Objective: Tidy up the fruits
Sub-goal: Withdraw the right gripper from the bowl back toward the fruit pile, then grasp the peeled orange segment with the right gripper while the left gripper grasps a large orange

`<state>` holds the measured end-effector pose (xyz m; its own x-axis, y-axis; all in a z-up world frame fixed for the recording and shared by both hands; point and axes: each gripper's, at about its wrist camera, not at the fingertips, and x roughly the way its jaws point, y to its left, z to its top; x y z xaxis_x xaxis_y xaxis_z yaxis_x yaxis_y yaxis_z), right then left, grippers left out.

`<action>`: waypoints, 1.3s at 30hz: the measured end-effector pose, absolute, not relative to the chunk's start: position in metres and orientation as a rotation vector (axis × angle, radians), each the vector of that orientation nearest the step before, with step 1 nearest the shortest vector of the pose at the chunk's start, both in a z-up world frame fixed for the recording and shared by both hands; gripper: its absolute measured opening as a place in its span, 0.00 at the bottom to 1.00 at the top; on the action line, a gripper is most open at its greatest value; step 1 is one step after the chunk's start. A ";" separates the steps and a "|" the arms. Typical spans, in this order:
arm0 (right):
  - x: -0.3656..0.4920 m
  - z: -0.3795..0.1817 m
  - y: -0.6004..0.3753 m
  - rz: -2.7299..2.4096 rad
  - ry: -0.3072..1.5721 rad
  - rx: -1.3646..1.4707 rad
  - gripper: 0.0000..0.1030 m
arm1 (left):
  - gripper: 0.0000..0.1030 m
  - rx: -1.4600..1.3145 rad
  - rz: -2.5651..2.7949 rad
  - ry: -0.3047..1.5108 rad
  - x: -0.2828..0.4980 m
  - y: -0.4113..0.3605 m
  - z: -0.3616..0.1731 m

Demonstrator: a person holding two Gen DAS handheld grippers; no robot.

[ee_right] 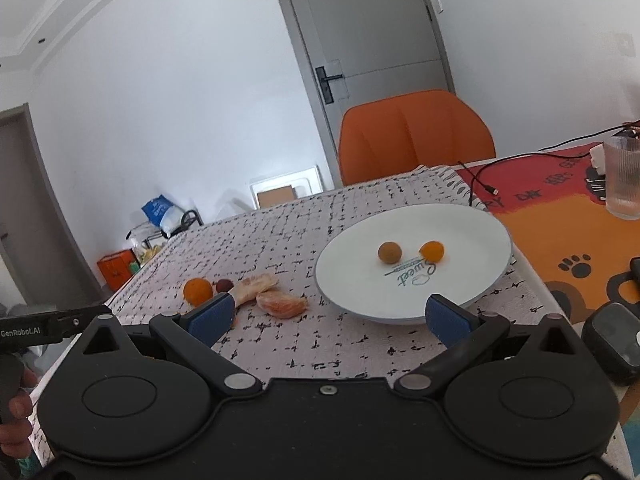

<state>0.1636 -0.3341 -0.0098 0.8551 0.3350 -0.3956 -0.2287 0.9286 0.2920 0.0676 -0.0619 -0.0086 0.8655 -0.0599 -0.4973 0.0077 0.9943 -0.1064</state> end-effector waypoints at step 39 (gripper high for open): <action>0.193 -0.030 -0.274 0.470 0.486 0.133 0.79 | 0.75 -0.167 -0.025 0.520 0.089 -0.031 -0.049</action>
